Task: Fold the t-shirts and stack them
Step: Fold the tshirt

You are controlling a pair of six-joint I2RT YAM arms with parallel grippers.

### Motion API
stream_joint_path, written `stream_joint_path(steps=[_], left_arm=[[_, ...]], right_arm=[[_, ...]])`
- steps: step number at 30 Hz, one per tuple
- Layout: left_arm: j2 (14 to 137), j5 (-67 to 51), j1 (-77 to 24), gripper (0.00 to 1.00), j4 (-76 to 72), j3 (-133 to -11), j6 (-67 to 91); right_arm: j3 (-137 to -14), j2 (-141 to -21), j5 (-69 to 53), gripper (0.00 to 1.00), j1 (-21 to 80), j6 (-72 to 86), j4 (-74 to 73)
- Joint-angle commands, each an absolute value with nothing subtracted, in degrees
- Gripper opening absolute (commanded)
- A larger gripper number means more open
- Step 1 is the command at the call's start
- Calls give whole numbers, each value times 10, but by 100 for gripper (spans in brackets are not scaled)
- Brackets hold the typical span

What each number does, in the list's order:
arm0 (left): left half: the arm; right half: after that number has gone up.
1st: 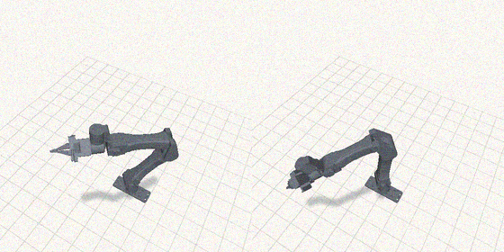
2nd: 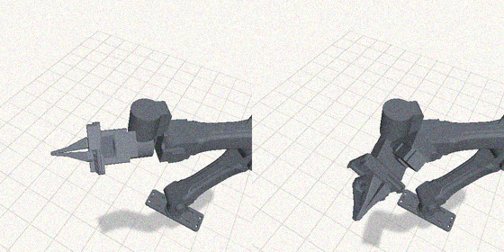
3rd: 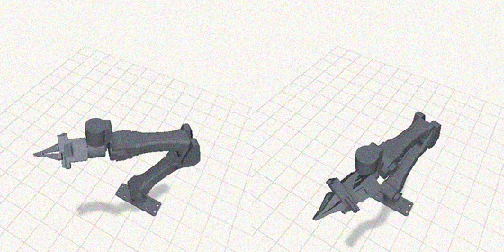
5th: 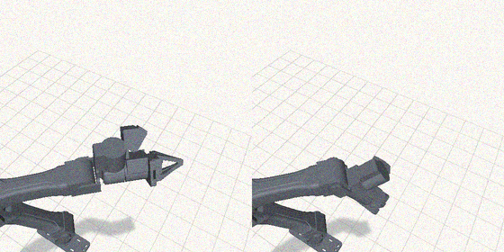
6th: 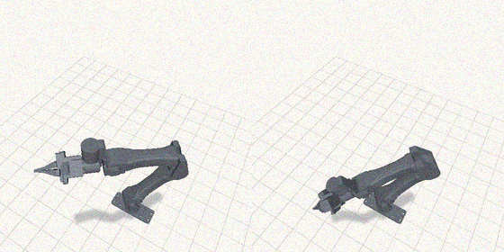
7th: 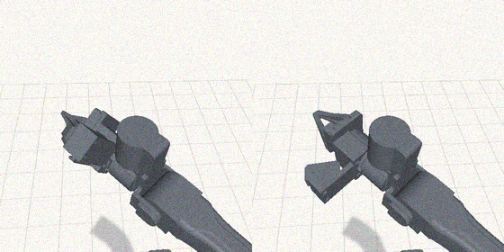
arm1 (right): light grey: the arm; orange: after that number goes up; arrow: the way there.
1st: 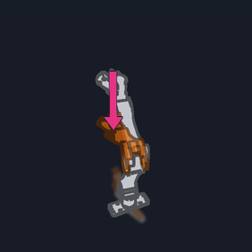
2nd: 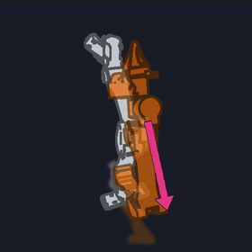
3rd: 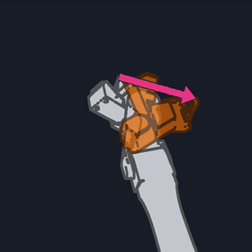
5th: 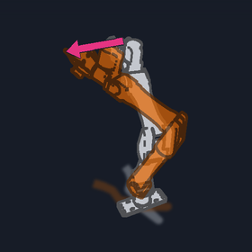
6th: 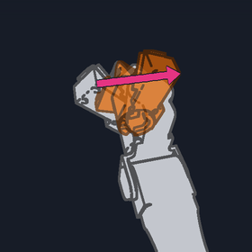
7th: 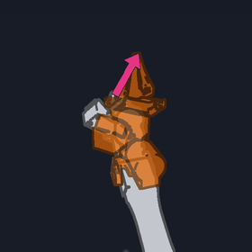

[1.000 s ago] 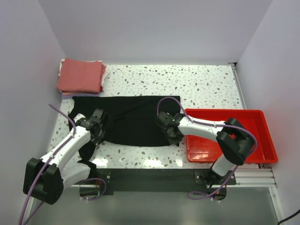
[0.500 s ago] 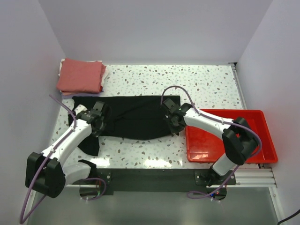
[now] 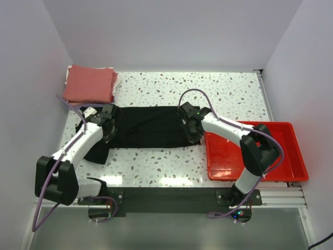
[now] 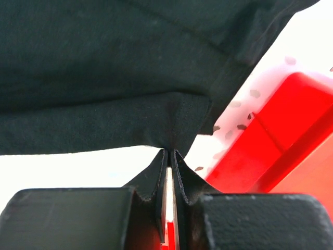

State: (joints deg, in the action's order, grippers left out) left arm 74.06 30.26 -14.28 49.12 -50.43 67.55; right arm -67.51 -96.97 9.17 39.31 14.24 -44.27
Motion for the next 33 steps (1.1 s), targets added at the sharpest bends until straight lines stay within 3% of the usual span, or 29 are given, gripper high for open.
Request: stream_joint_path(steps=[1, 21, 26, 29, 31, 32, 33], left_arm=[[755, 301, -125, 3, 441, -533, 636], [890, 287, -111, 8, 403, -601, 565], [909, 283, -109, 16, 398, -616, 560], [913, 282, -108, 28, 402, -626, 555], [911, 281, -108, 42, 400, -631, 550], [904, 280, -109, 48, 398, -637, 548], [900, 280, -109, 61, 399, -641, 546]], right_arm=[[-711, -980, 83, 9, 380, 136, -461], [-777, -1056, 100, 17, 356, 140, -495], [-802, -1070, 114, 28, 355, 142, -498], [-824, -1077, 120, 45, 353, 143, -501], [-842, -1074, 120, 53, 354, 142, -500], [-849, -1073, 119, 62, 353, 142, -501], [-859, -1067, 118, 63, 354, 141, -499]])
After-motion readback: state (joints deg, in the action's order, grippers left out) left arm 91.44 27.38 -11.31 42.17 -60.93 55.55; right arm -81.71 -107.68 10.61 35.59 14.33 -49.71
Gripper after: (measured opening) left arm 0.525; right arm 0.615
